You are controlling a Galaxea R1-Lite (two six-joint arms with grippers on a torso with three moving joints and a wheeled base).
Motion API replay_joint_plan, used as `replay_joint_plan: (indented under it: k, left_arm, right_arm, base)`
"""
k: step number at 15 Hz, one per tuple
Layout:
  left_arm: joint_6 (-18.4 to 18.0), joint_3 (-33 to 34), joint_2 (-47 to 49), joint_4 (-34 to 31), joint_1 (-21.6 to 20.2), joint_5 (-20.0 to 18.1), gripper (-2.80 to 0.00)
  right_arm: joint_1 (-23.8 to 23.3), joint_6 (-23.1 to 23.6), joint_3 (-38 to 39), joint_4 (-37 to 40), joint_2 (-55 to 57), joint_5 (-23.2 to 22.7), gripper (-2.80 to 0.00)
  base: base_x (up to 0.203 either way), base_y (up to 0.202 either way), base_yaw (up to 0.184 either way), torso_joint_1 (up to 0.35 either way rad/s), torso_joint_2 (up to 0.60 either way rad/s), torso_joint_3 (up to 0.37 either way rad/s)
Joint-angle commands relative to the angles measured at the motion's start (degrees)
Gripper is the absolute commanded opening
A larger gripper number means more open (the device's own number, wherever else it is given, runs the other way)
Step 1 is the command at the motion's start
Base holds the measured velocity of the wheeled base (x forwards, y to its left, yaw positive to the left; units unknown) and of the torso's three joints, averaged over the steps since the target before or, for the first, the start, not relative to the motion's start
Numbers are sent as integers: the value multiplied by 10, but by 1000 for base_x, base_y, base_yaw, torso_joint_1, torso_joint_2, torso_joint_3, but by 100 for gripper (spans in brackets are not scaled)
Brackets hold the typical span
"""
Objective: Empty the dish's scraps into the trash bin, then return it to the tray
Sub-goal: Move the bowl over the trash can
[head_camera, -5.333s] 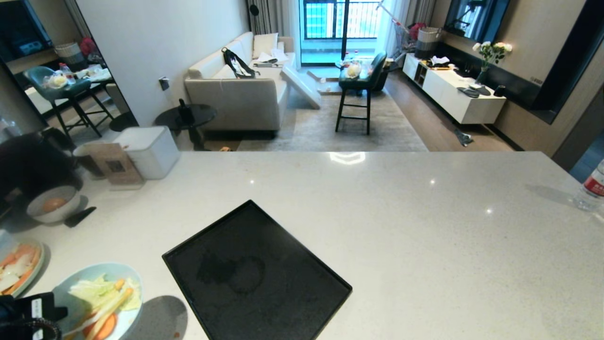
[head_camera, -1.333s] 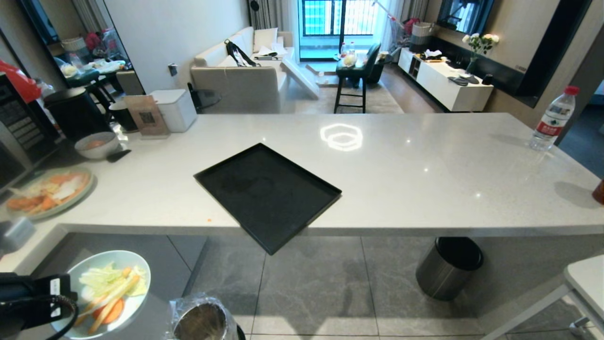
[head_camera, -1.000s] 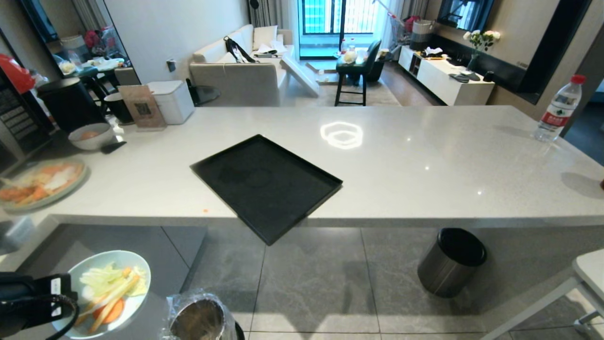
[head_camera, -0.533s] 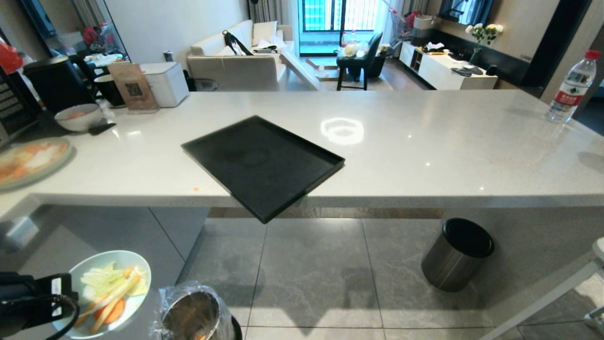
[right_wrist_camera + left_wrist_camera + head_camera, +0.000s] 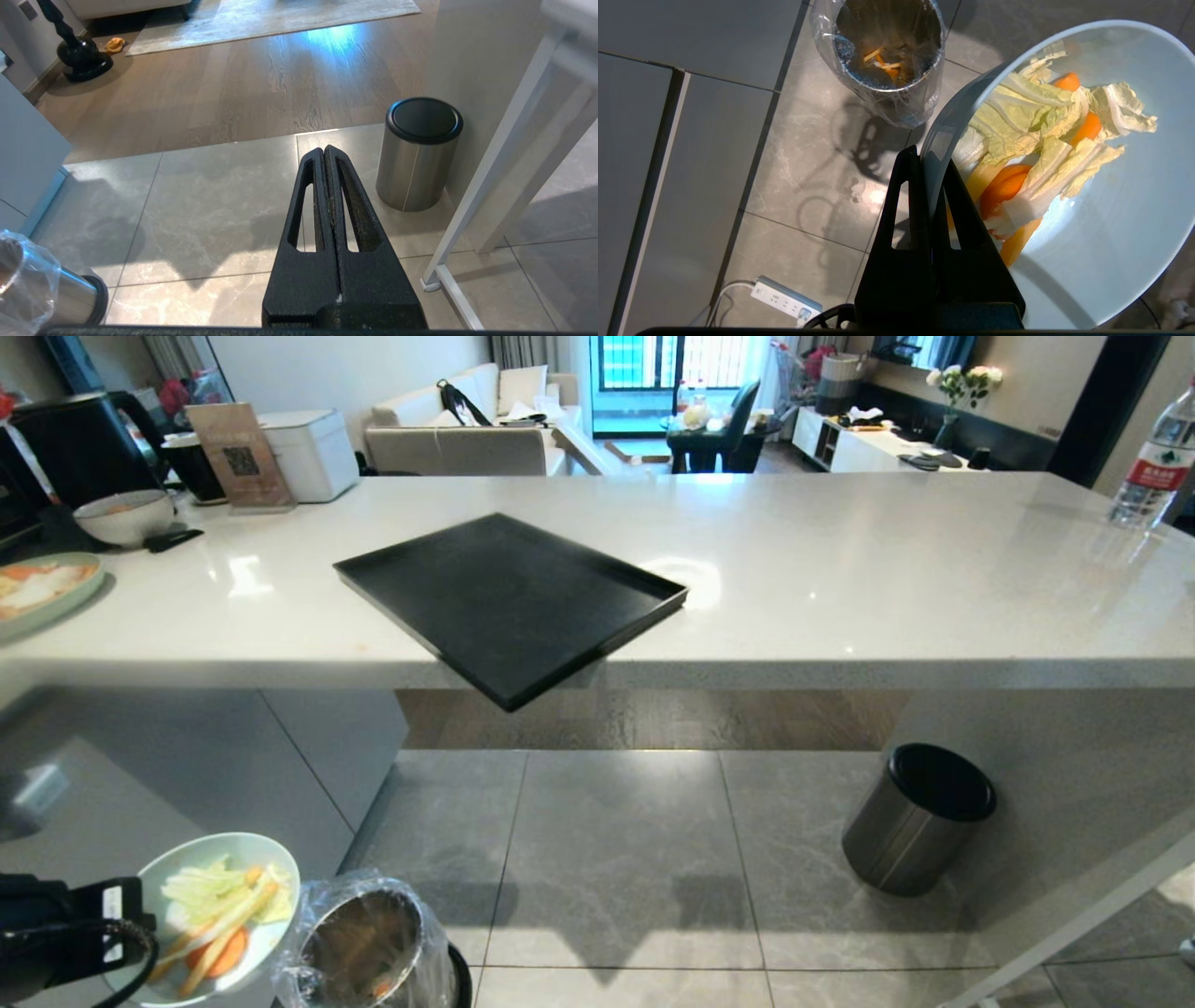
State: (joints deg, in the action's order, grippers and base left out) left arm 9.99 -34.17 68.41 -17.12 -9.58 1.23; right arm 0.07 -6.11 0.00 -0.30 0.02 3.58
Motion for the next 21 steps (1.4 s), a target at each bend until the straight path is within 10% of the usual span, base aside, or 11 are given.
replay_joint_plan:
  k: [1,9,21]
  left_arm:
    - [1,2,1,-1,-1,0,-280]
    - [1,4,1,-1,-1,0,-280]
    - [4,7,0,-1,-1,0,-280]
  right_arm:
    - [0,0,0,0,1,0,-280]
    - [0,0,0,0,1,0,-280]
    - [0,0,0,0,0,0,-280]
  base:
    - [0,0,0,-75,475,393]
    - [0,0,0,-15,419,401]
    - [0,0,0,6,27,30]
